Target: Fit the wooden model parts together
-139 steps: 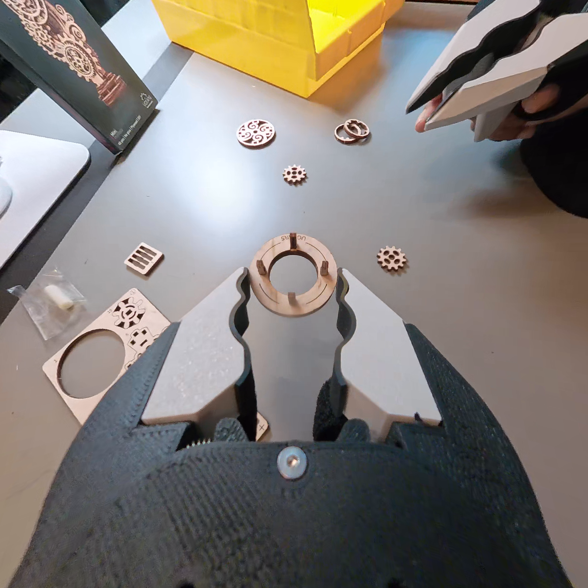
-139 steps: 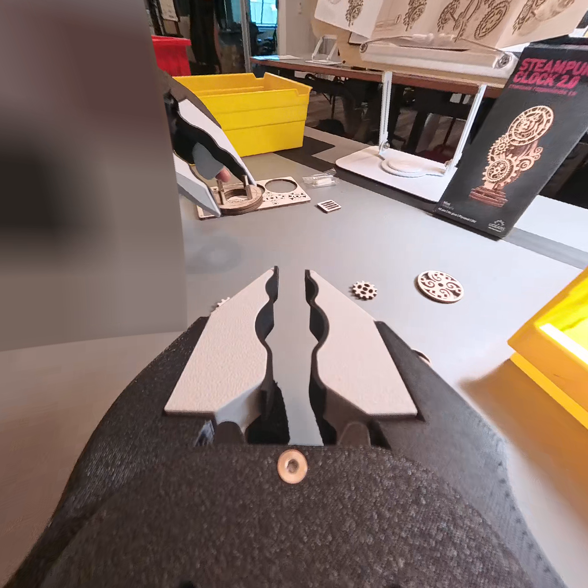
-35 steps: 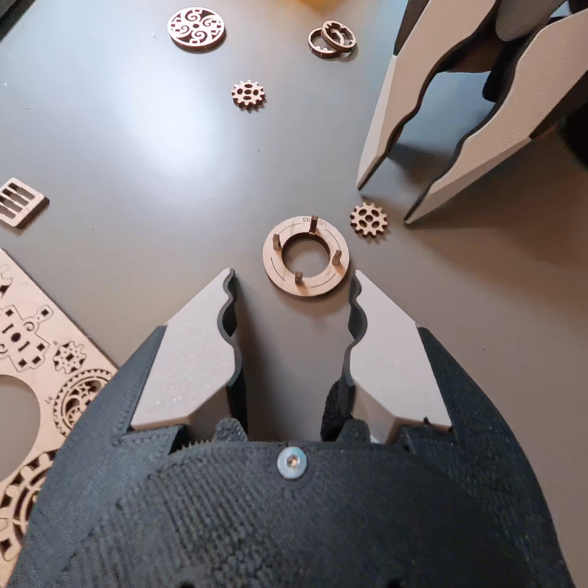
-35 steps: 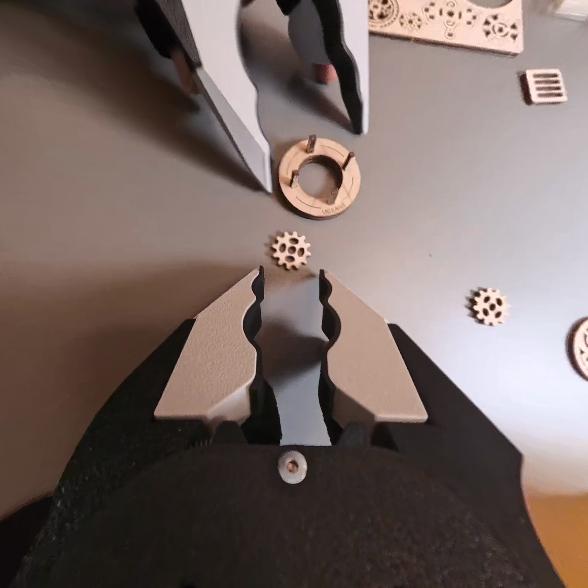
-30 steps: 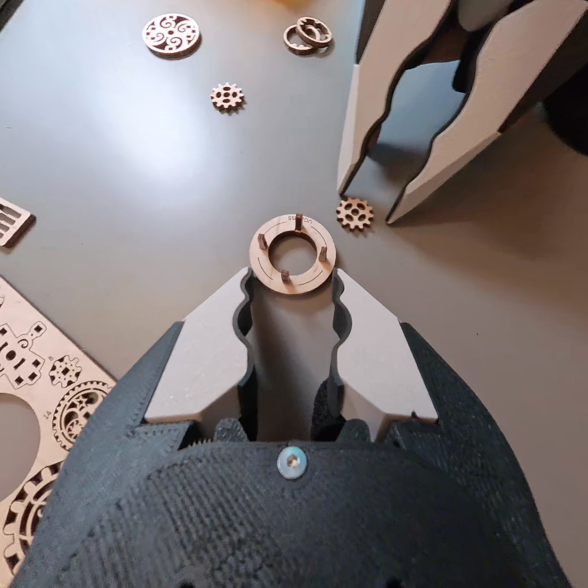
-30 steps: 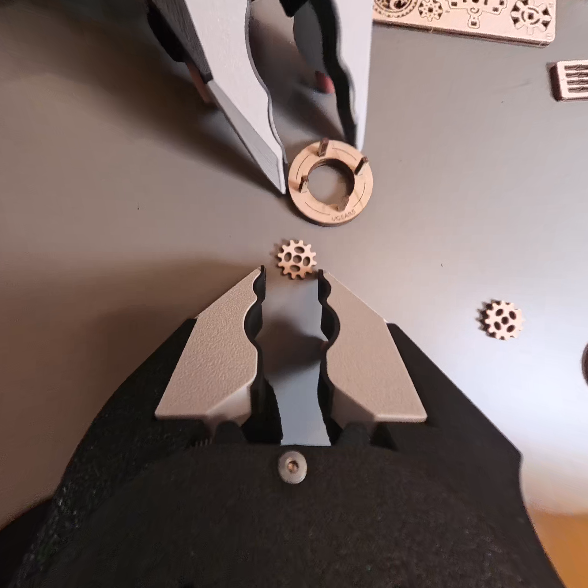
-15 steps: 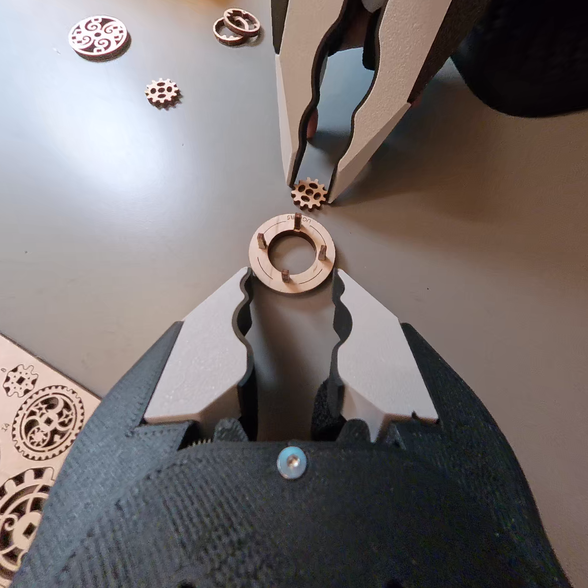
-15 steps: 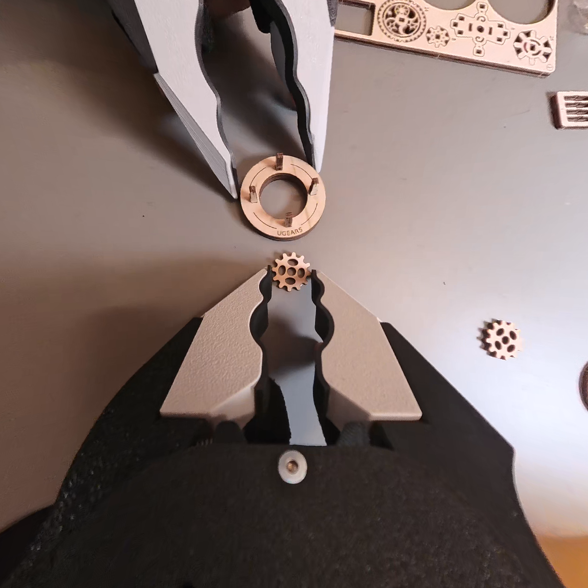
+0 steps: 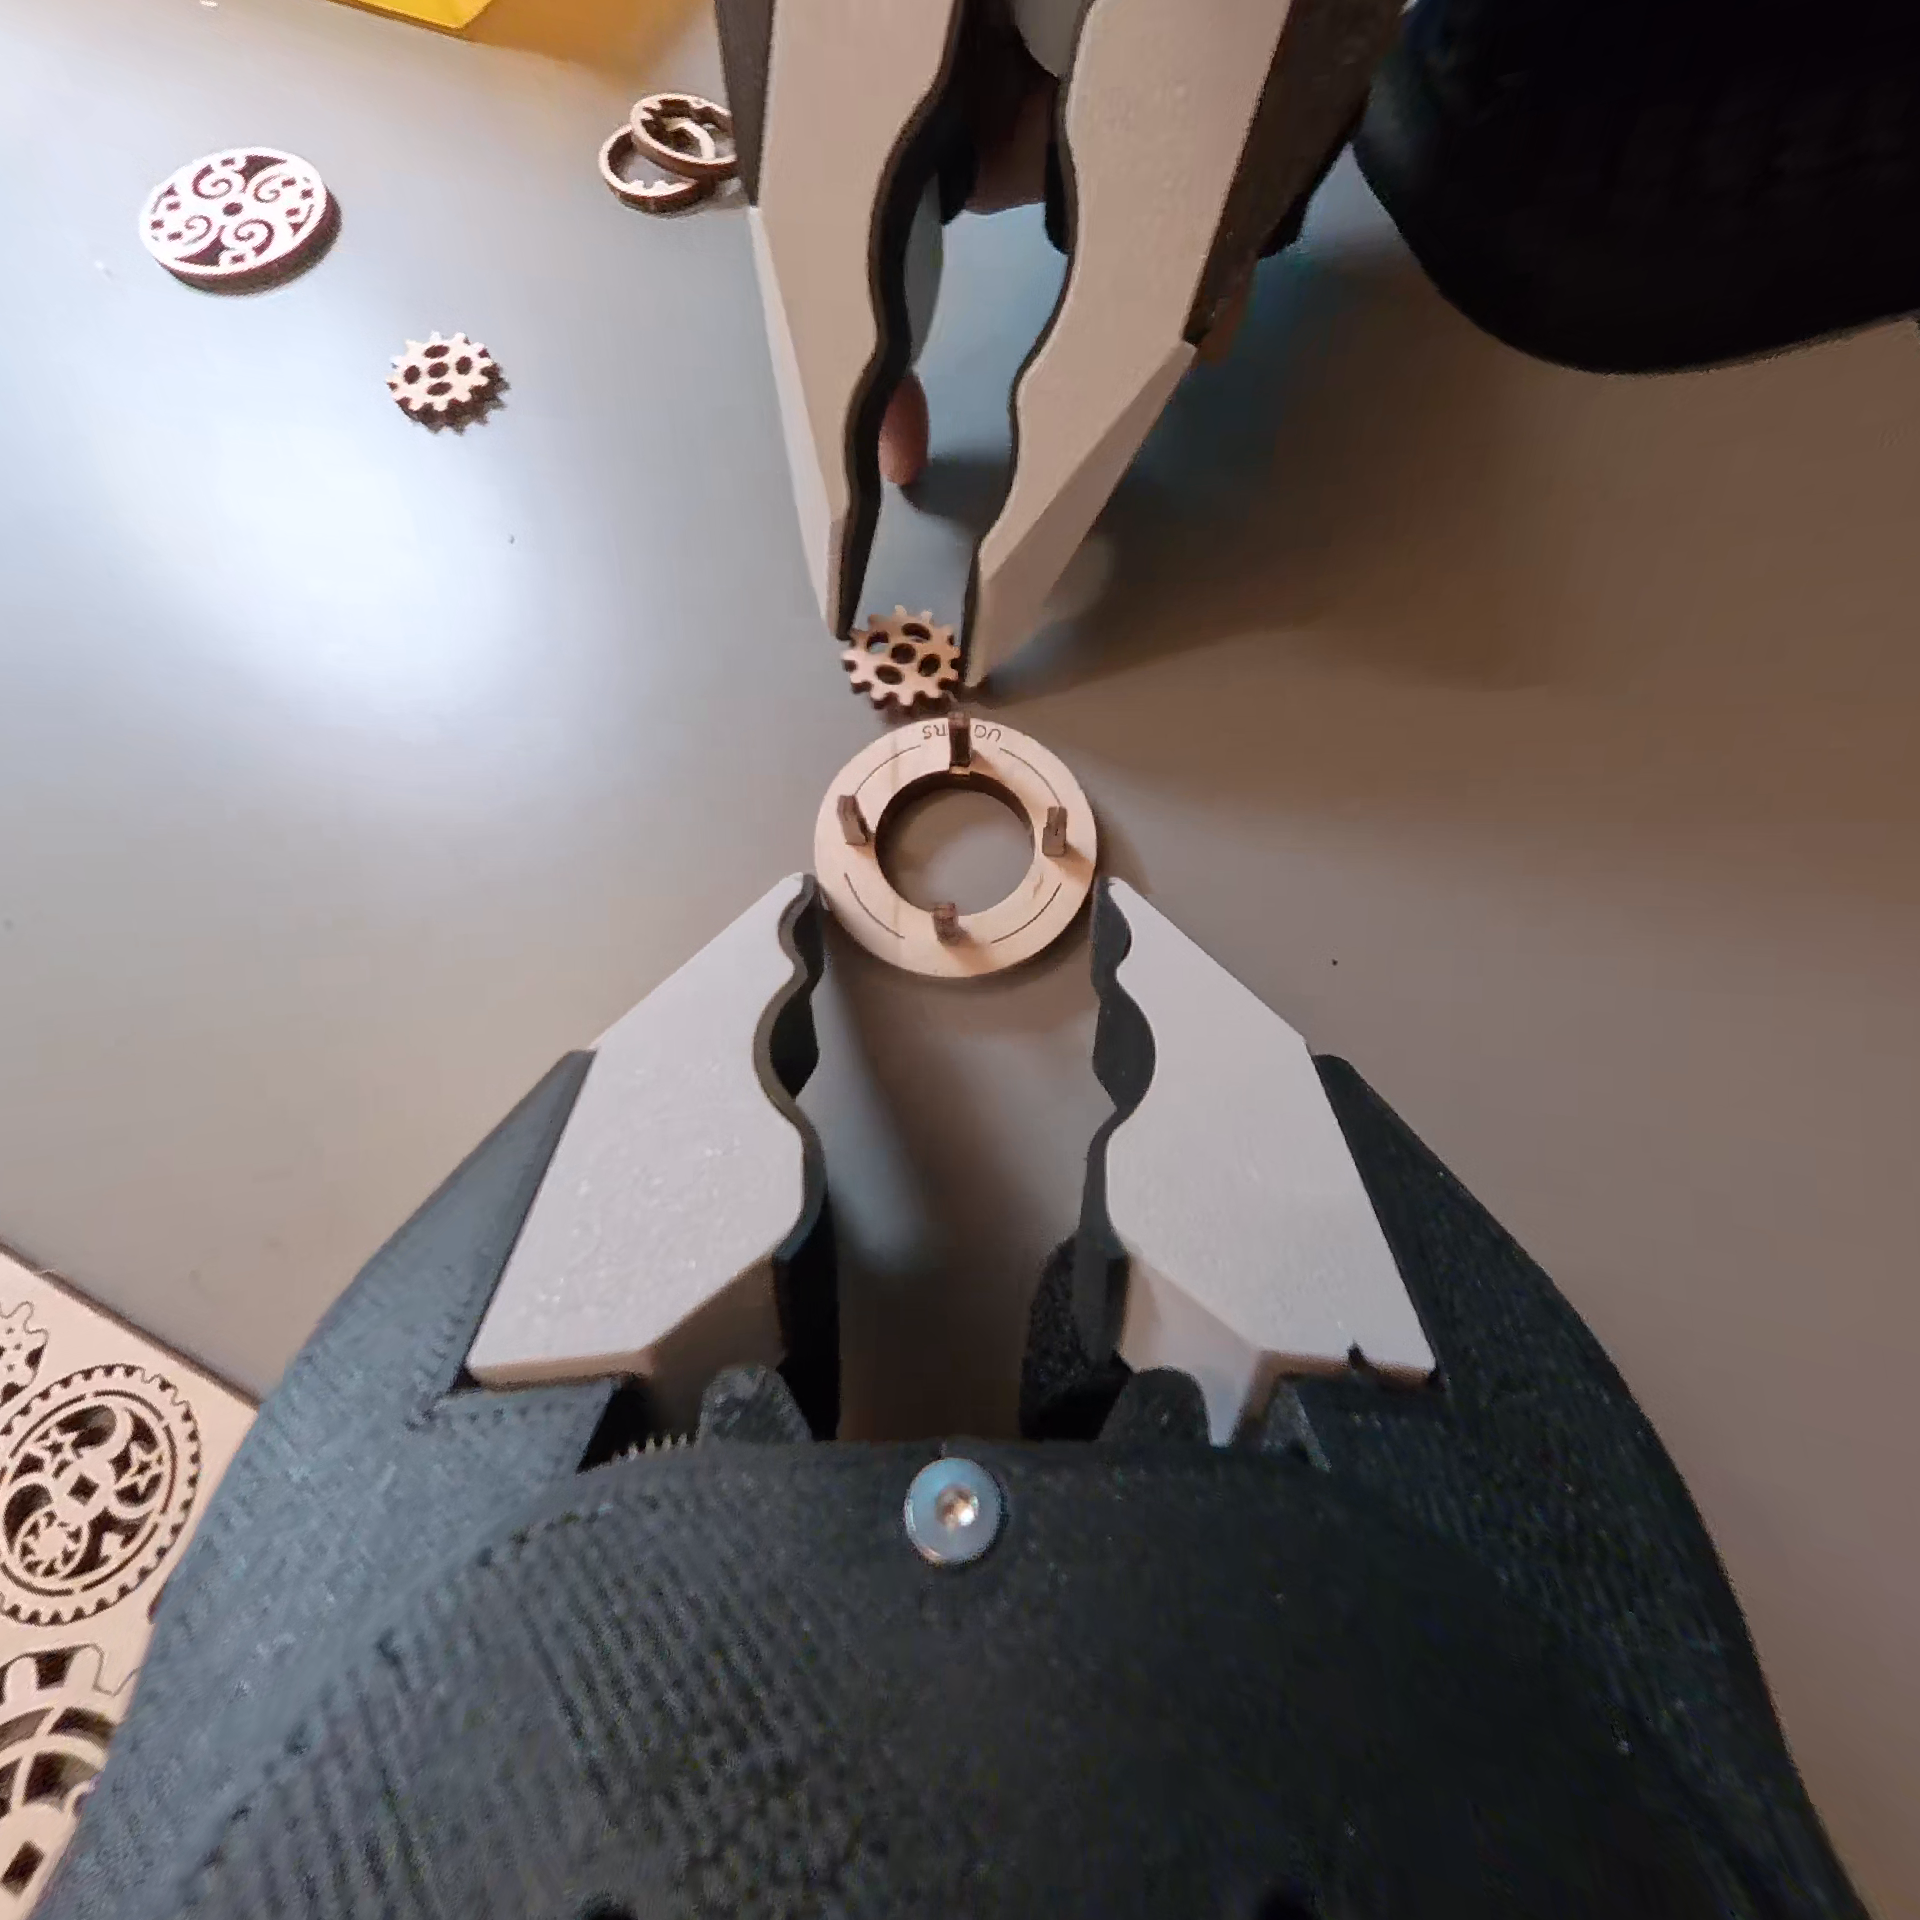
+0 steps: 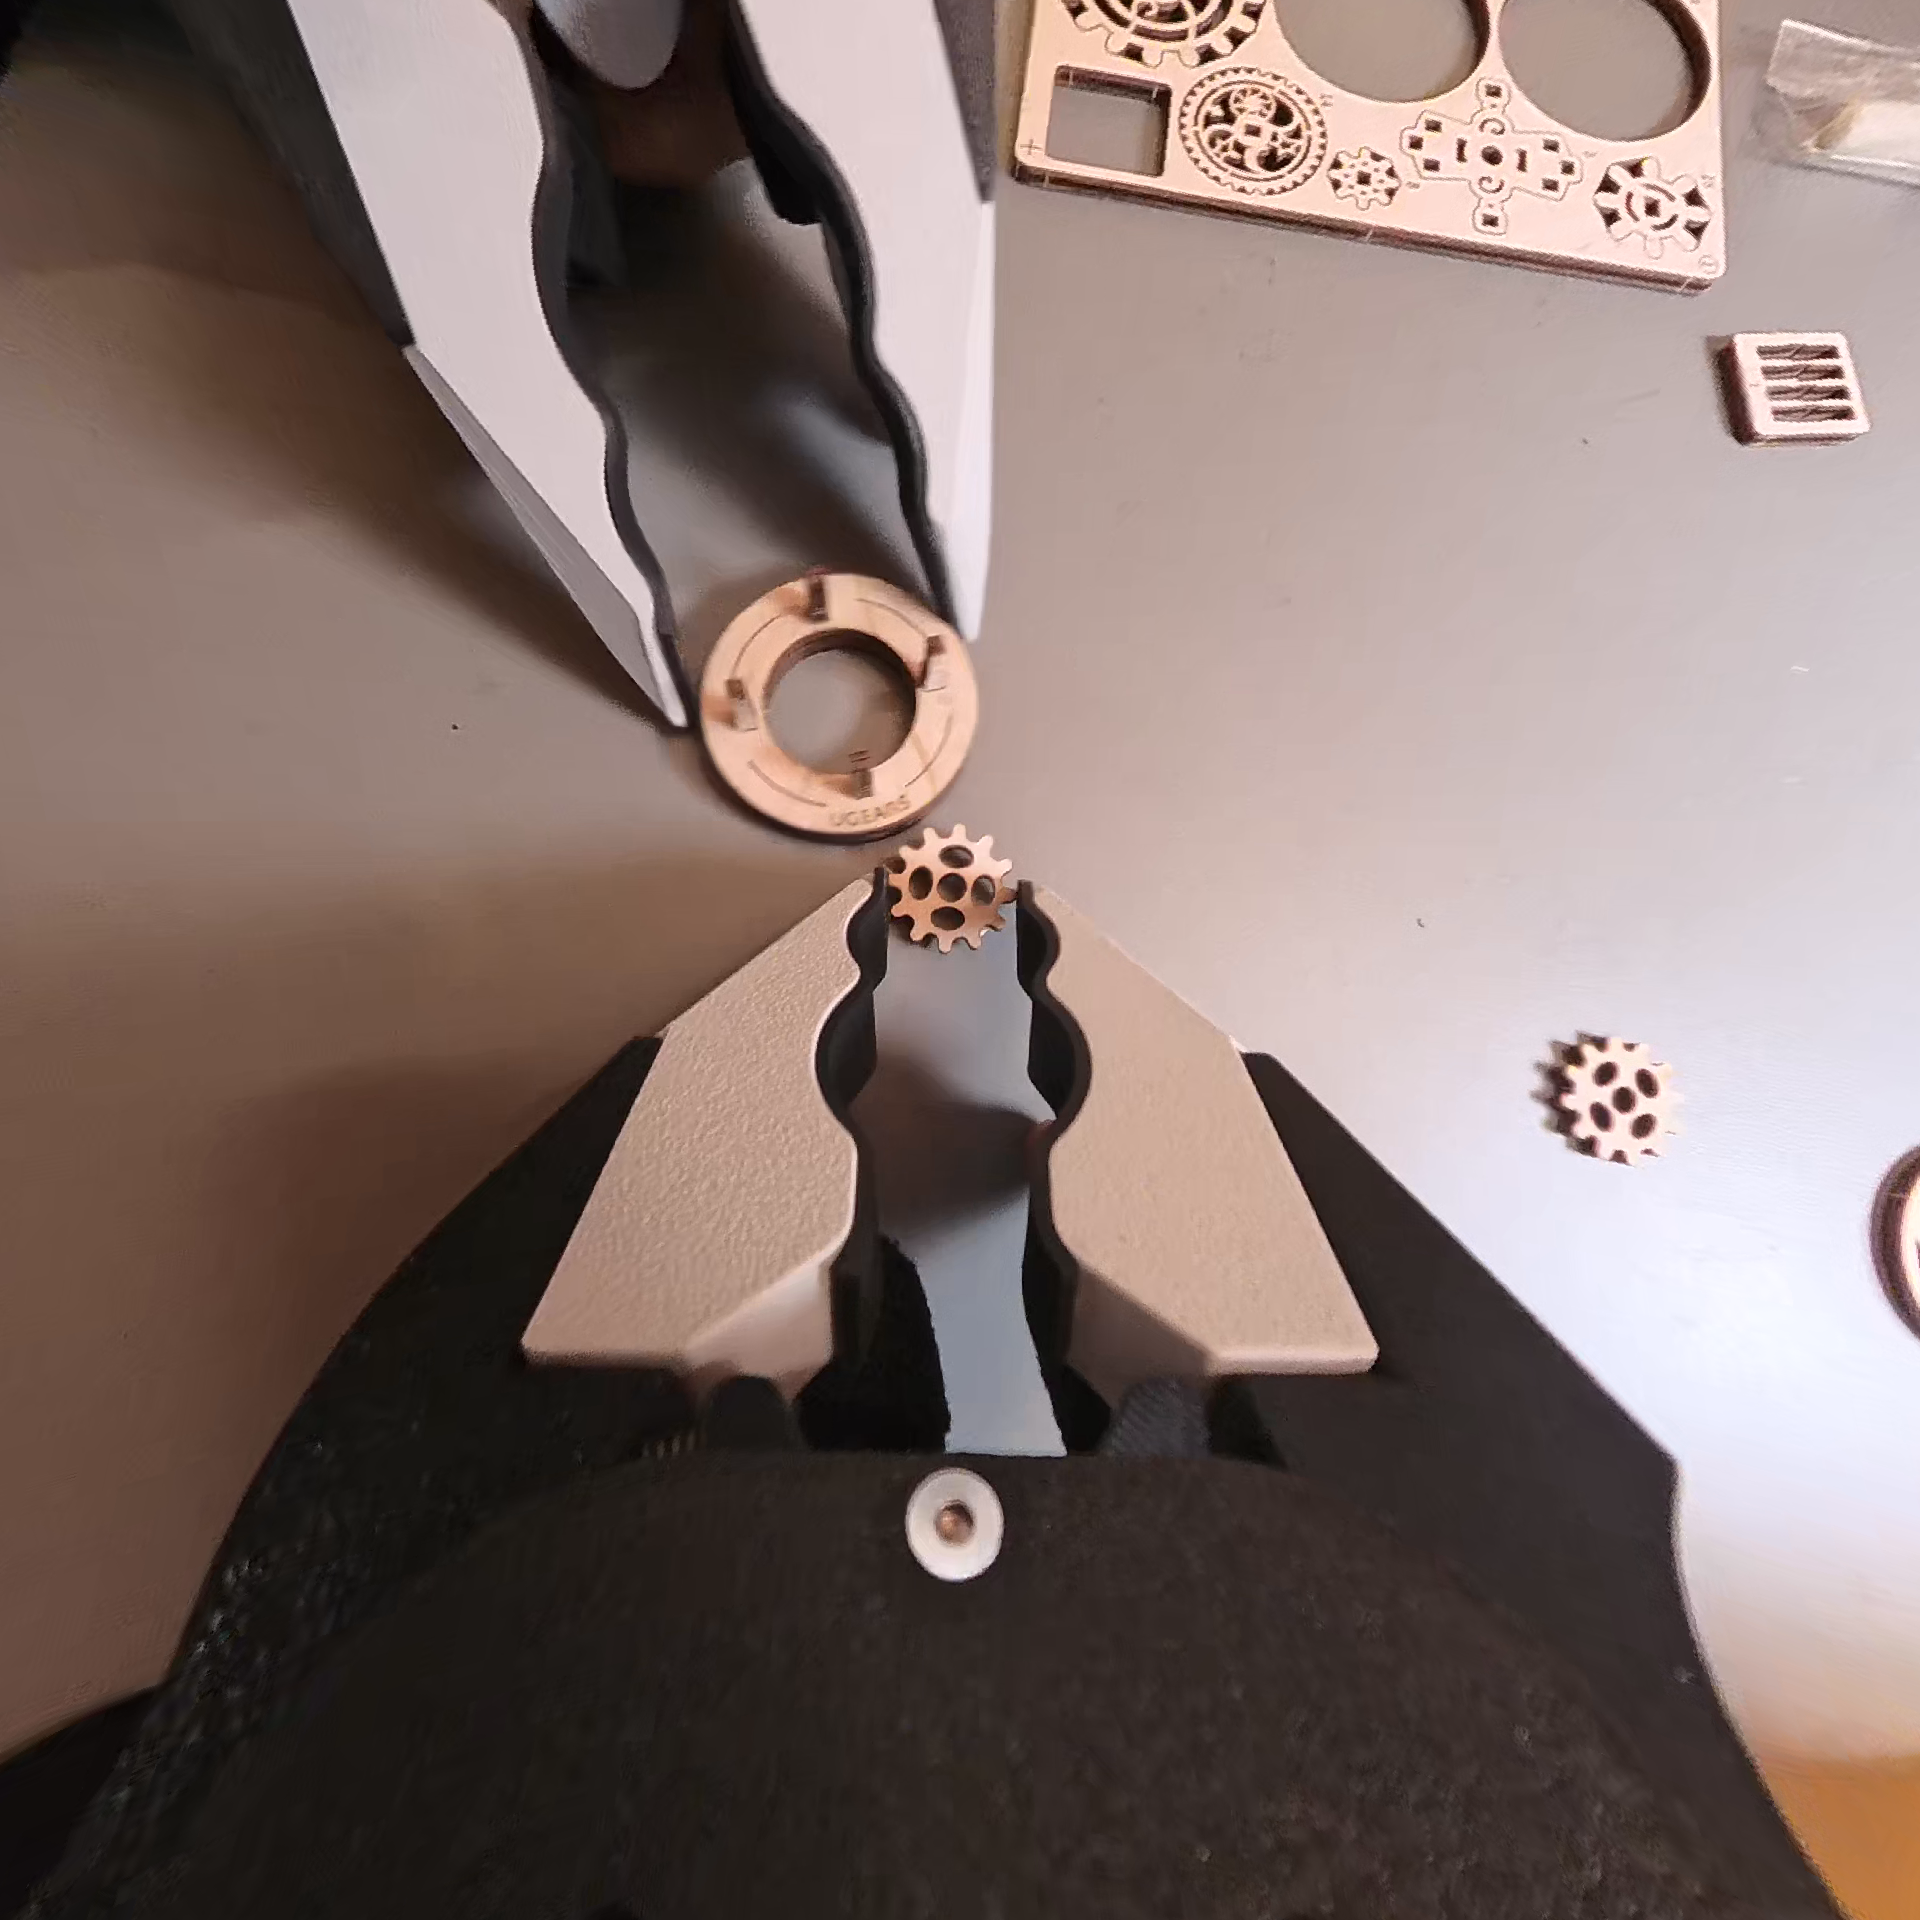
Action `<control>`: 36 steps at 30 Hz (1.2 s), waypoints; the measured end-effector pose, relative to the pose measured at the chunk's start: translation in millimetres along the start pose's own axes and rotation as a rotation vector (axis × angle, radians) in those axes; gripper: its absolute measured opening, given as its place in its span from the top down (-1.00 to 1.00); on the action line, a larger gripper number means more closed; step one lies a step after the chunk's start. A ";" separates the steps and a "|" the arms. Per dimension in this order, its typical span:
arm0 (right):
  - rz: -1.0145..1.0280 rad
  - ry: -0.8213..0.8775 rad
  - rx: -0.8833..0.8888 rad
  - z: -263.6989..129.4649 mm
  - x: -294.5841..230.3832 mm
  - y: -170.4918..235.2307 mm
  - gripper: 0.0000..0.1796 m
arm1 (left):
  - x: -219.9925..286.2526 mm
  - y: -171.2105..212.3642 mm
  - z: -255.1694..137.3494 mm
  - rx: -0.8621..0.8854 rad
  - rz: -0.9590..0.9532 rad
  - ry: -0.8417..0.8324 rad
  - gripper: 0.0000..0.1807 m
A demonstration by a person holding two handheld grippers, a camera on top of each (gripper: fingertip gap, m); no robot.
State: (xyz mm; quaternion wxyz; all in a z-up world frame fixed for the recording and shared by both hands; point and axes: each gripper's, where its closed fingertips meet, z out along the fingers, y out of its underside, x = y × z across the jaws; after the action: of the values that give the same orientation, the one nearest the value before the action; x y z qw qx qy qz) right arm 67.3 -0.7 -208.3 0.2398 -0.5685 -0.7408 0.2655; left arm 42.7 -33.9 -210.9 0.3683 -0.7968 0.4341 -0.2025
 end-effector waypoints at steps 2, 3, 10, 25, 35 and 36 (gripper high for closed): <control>0.010 0.003 0.012 -0.6 2.2 -0.3 0.76 | 1.1 -0.2 0.2 0.001 0.008 0.003 0.45; 0.018 0.002 0.019 -0.9 2.8 -0.6 0.76 | 1.1 -0.3 0.2 0.001 0.006 0.004 0.45; 0.052 0.038 0.057 -2.5 13.3 -1.7 0.75 | 2.6 -0.2 0.1 0.003 0.016 0.010 0.45; 0.052 0.054 0.223 -38.4 40.4 -53.9 0.75 | 2.1 -0.1 0.3 0.002 0.014 0.009 0.45; -0.114 -0.013 0.175 -47.9 46.0 -97.1 0.76 | -0.2 -0.6 -0.4 0.009 0.034 -0.026 0.43; -0.112 -0.047 0.167 -42.0 40.4 -92.5 0.76 | -0.5 -0.5 -0.4 0.008 0.029 -0.024 0.43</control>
State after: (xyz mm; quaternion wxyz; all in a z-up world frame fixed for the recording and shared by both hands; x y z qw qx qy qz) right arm 19.1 23.9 -113.3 0.2835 -0.4978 -0.7522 0.3257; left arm 42.5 -33.5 -210.3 0.3796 -0.7913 0.4403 -0.1896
